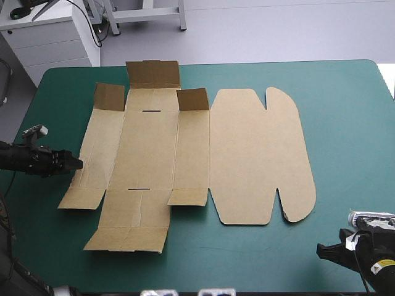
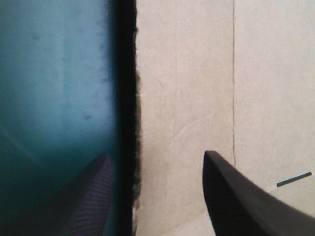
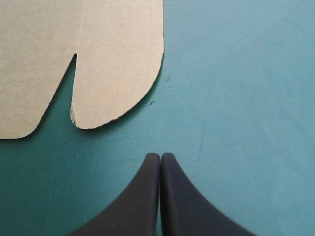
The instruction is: Fold the box
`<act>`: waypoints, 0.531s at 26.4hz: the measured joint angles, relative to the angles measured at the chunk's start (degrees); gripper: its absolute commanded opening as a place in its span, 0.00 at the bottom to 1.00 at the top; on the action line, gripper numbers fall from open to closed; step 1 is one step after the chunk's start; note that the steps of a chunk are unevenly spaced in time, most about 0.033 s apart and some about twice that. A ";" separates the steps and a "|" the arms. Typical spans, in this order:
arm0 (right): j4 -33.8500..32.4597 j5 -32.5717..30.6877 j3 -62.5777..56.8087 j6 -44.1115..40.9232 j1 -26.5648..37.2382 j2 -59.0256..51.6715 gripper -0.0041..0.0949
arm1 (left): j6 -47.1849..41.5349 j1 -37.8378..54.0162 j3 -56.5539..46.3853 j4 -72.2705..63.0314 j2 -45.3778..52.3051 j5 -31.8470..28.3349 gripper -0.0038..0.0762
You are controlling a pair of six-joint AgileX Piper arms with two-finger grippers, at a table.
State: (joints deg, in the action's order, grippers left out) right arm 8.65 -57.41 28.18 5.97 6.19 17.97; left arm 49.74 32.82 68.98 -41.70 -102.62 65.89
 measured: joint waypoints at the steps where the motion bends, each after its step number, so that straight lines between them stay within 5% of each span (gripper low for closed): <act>1: 0.00 0.00 0.00 0.00 0.00 0.00 0.03 | 0.00 -1.24 0.05 0.00 -0.96 -0.13 0.53; 4: 0.00 0.00 0.00 0.00 0.00 0.00 0.03 | 0.00 -2.51 0.05 0.00 -2.12 -0.54 0.44; 7: 0.05 0.00 0.00 0.00 0.00 0.00 0.03 | 0.00 -2.89 0.05 -0.11 -2.81 -0.91 0.07; 14: 0.05 0.00 0.00 0.00 0.00 0.00 0.03 | 0.50 -2.84 0.32 -0.35 -2.96 -0.88 0.04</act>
State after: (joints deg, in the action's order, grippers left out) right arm 8.70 -57.41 28.18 5.97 6.19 17.97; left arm 50.25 29.98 69.30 -42.05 -105.58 65.02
